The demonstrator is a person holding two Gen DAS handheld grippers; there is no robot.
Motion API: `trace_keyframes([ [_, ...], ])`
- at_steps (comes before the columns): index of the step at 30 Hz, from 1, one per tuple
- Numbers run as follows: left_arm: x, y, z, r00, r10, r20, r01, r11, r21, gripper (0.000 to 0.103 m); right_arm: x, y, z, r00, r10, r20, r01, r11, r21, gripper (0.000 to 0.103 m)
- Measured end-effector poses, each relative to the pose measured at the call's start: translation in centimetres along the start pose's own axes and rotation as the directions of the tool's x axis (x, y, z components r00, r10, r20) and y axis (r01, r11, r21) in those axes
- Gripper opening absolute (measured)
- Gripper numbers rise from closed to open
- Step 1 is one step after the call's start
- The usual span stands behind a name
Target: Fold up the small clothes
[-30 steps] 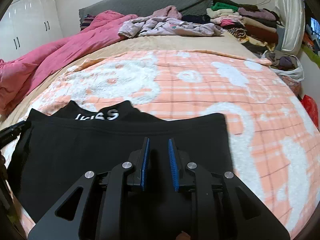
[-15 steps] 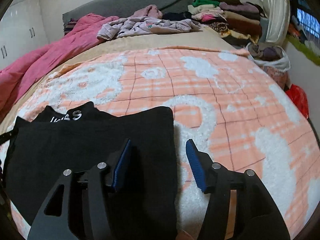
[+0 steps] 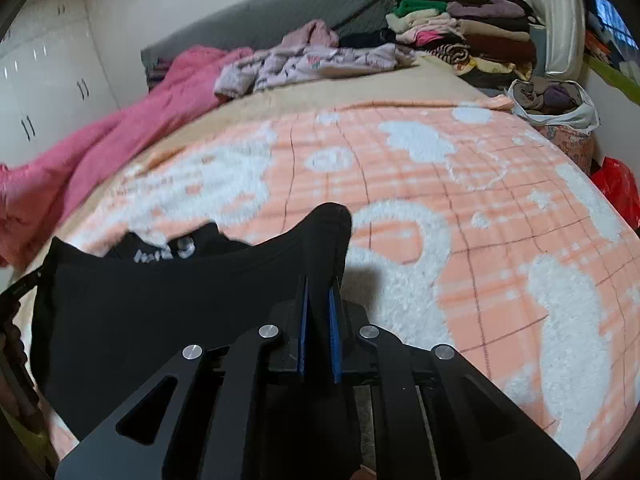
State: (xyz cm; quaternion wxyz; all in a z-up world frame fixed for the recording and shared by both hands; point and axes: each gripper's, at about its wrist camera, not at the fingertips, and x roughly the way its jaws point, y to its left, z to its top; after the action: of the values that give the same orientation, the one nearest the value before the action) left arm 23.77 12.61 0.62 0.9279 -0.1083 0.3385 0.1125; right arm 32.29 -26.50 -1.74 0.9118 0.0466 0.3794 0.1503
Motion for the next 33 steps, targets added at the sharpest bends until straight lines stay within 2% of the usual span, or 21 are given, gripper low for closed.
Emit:
trace_keyframes([
  [5, 0.5, -0.5, 0.7, 1.0, 0.014, 0.013, -0.015, 1.0, 0.021, 0.004, -0.5, -0.9, 0.4, 0.999, -0.018, 0.036, 0.016, 0.999, 0.036, 0.008],
  [11, 4.0, 0.1, -1.3, 0.994, 0.068, -0.086, -0.066, 0.998, 0.022, 0.004, 1.5, -1.0, -0.4, 0.997, -0.069, -0.028, 0.07, 0.997, 0.025, 0.008],
  [18, 4.1, 0.1, -1.7, 0.992, 0.089, -0.088, -0.086, 0.996, 0.036, 0.01, 3.0, -0.5, -1.3, 0.984, -0.166, -0.062, 0.163, 0.986, -0.041, 0.012],
  [21, 4.1, 0.1, -1.8, 0.991, 0.103, -0.088, -0.099, 0.994, 0.046, 0.013, 3.1, -0.3, -1.5, 0.978, -0.2, -0.059, 0.196, 0.978, -0.065, 0.025],
  [24, 3.9, -0.2, -1.8, 0.99, 0.116, -0.086, -0.11, 0.992, 0.066, 0.014, 2.8, -0.1, -1.7, 0.976, -0.215, -0.047, 0.21, 0.974, -0.083, 0.028],
  [30, 3.1, 0.0, -2.1, 0.989, 0.122, -0.087, -0.116, 0.99, 0.074, 0.018, 1.0, 0.1, -2.1, 0.975, -0.22, -0.011, 0.219, 0.973, -0.079, 0.049],
  [33, 2.1, 0.1, -2.1, 0.99, 0.122, -0.077, -0.117, 0.991, 0.072, 0.019, -0.2, 1.4, -2.5, 0.978, -0.208, 0.013, 0.208, 0.971, -0.12, 0.052],
])
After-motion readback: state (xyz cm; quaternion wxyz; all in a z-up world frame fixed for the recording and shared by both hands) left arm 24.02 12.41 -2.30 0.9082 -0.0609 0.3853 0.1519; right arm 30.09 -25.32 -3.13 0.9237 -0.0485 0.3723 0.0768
